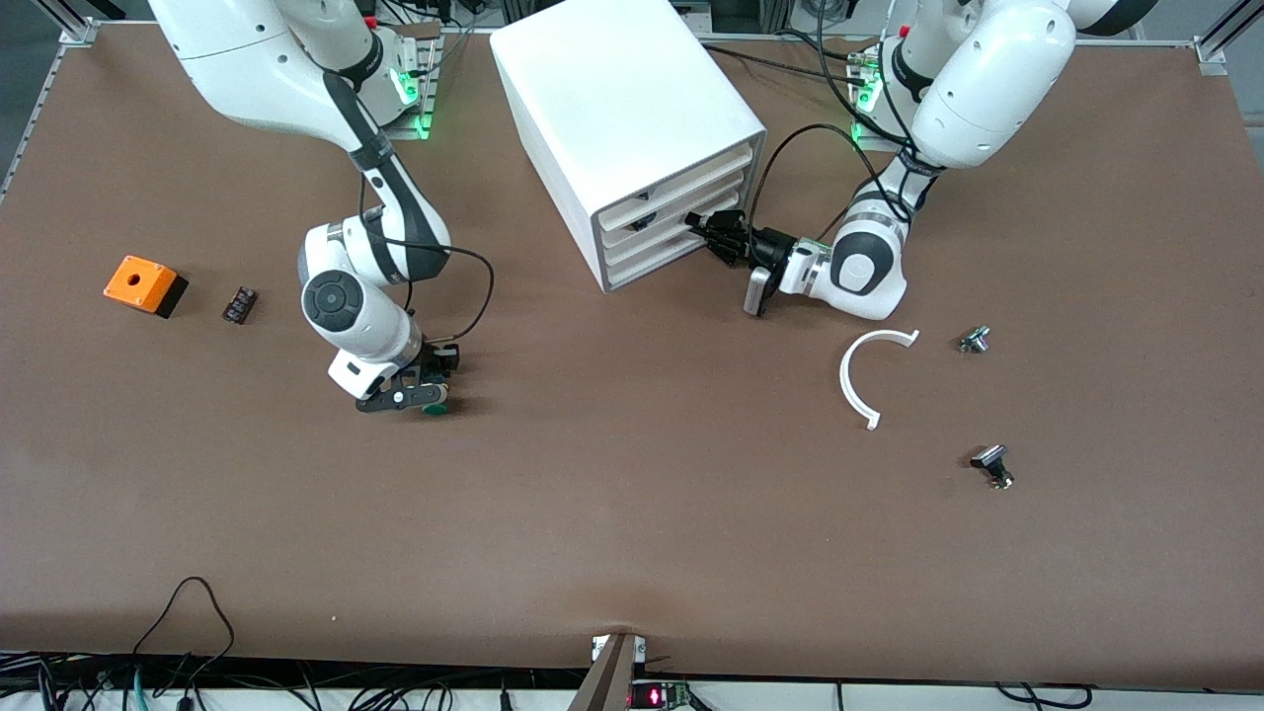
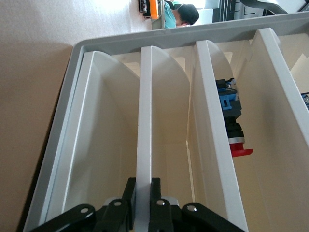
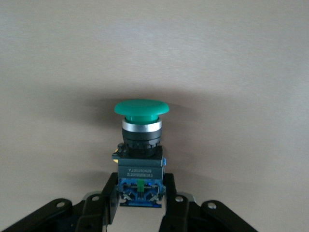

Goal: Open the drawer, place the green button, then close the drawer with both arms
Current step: 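Pull the drawer open with the left gripper while the right gripper lifts the button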

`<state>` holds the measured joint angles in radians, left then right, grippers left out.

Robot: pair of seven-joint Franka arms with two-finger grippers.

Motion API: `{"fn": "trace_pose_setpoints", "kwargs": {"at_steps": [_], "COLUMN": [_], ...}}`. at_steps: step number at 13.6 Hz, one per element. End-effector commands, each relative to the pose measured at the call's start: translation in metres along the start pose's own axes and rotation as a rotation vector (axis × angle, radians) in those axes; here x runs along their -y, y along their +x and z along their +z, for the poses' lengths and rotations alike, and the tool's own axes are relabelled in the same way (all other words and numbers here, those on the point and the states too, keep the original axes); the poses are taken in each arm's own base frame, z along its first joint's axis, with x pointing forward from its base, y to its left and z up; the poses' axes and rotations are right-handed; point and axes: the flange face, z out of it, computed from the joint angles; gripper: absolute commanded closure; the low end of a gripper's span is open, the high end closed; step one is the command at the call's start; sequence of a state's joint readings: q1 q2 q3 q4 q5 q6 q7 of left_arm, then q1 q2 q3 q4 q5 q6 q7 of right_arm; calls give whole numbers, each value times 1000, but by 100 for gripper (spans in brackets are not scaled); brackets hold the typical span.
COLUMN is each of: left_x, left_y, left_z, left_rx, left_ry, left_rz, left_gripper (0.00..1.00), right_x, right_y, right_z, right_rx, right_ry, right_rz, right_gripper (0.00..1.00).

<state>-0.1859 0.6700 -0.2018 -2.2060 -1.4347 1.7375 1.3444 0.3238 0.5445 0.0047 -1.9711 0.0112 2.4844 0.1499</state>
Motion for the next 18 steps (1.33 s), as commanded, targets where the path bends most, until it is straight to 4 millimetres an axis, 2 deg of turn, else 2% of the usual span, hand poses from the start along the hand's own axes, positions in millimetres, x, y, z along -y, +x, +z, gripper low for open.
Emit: {"fn": "trace_pose_setpoints", "kwargs": {"at_steps": [1,4,7,9,11,12,14,18], "left_x": [-11,-14,-21,-22,-20,-18,-13,-12], "left_y": [-1,20,53,75,94,103,111,111], "left_z": [-3,-12,-42,-66,-95,-100,-106,-109], "left_rx": [-27,-42,-51,-9,-24,-34,-42,-47], "left_ry": [9,21,53,104,125,124,127,127], "left_rz": [21,9,-11,-11,12,23,22,20], "left_gripper": [100,100,100,100,100,100,100,100], "right_x": [4,11,20,40,62,78,106,184], "right_y": [7,20,37,45,58,67,80,85], "right_z": [-17,-38,-61,-78,-101,-113,-132,-151], "right_rx": [-36,-82,-136,-171,-179,-161,-140,-133], "right_ry": [12,22,34,44,54,54,59,85], "right_rz": [0,11,9,-7,29,40,93,247], "right_gripper": [100,100,100,100,100,100,100,100]}}
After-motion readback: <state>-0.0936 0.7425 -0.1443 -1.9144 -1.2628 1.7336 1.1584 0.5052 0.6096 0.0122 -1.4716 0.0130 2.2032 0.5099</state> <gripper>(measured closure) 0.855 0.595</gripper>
